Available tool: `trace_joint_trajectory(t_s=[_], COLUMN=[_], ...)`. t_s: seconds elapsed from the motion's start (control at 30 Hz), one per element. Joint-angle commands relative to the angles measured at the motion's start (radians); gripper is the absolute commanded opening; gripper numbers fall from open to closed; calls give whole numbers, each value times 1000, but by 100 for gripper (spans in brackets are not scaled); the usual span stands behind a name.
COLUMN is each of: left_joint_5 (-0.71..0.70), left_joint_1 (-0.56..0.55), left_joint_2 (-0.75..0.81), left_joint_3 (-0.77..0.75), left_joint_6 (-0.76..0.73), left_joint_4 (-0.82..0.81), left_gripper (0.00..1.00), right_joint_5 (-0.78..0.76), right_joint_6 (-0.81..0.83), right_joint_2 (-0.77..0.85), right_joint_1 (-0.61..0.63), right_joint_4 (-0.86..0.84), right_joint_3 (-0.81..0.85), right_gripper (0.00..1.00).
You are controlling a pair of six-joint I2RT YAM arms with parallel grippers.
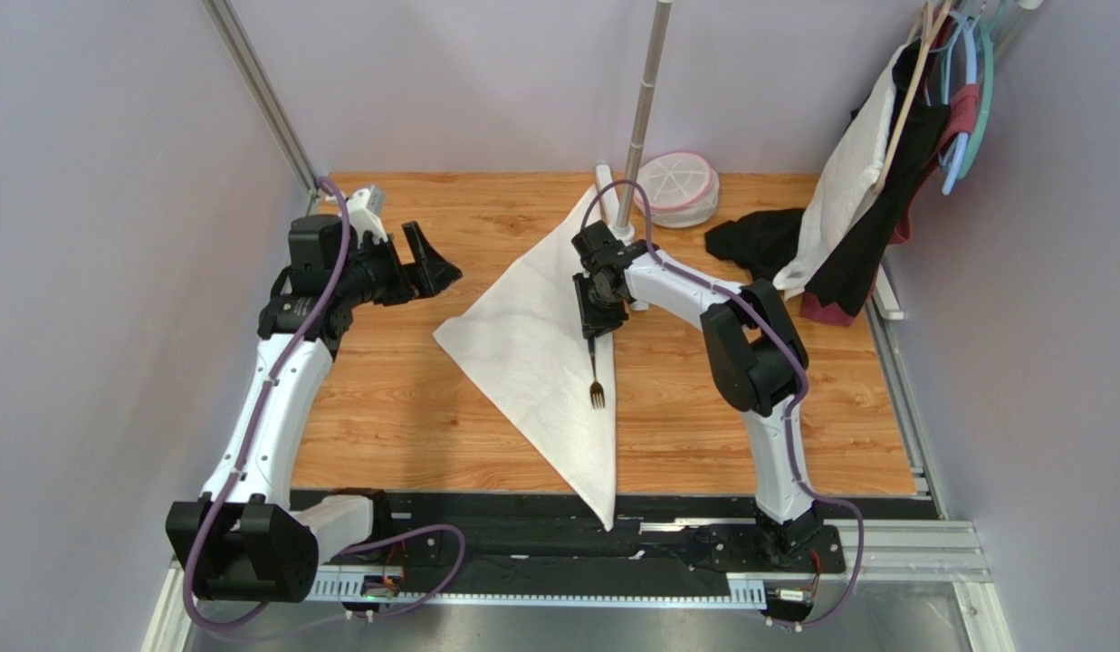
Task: Fold the napkin, place the utensils inside, and roll it up
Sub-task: Place the utensil onto the napkin
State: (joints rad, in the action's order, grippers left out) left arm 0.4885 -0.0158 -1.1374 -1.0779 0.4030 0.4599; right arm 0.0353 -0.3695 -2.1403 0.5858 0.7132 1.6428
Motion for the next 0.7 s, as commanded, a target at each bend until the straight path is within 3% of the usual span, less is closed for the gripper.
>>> trace_joint_trajectory(t_s=[0.0, 0.37, 0.67], left_joint_5=[15, 16, 22], left_joint_1=[10, 11, 10], left_joint_2=[-2, 1, 5], left_joint_3=[-7, -5, -5], left_joint_6=[-1, 2, 3], left_joint_4=[-21, -21, -23], left_gripper=[98, 98, 98], right_joint_5=[-5, -90, -103], right_joint_6=[-11, -42, -98], right_joint_2=[-20, -35, -27], right_joint_1=[6, 17, 5], right_joint_4=[-17, 31, 61], right_joint_3=[23, 60, 92], right_gripper=[27, 11, 11])
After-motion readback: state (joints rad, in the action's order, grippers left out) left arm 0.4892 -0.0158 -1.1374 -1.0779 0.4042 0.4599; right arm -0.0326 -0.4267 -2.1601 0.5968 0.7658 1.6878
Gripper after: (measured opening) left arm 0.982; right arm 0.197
